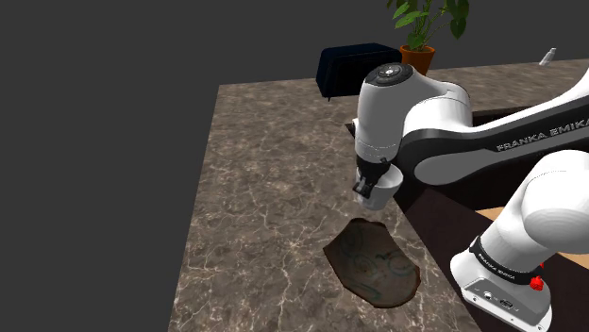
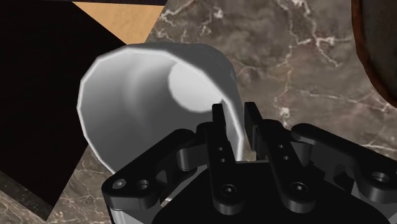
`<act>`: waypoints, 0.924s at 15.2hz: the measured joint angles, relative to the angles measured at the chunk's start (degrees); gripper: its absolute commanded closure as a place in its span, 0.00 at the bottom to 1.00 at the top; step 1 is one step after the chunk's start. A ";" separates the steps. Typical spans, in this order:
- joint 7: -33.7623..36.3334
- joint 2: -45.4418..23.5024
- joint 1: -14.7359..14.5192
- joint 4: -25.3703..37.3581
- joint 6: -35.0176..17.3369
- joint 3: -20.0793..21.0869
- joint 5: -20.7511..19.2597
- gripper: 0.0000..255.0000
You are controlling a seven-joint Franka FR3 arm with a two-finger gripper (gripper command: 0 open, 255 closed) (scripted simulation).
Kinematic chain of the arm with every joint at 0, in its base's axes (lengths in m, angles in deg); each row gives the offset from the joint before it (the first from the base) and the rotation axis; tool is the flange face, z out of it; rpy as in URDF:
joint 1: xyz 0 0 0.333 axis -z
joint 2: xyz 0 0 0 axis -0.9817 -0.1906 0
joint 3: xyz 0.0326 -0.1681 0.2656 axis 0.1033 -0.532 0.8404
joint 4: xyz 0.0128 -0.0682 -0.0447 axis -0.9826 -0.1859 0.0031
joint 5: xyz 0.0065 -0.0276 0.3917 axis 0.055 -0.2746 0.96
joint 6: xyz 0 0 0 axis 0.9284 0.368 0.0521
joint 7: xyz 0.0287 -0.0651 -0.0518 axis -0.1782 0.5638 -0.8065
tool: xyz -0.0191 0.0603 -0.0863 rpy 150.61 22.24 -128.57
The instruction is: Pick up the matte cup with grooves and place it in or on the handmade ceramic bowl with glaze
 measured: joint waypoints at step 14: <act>-2.93 5.40 -0.62 7.17 12.30 -3.06 0.07 1.00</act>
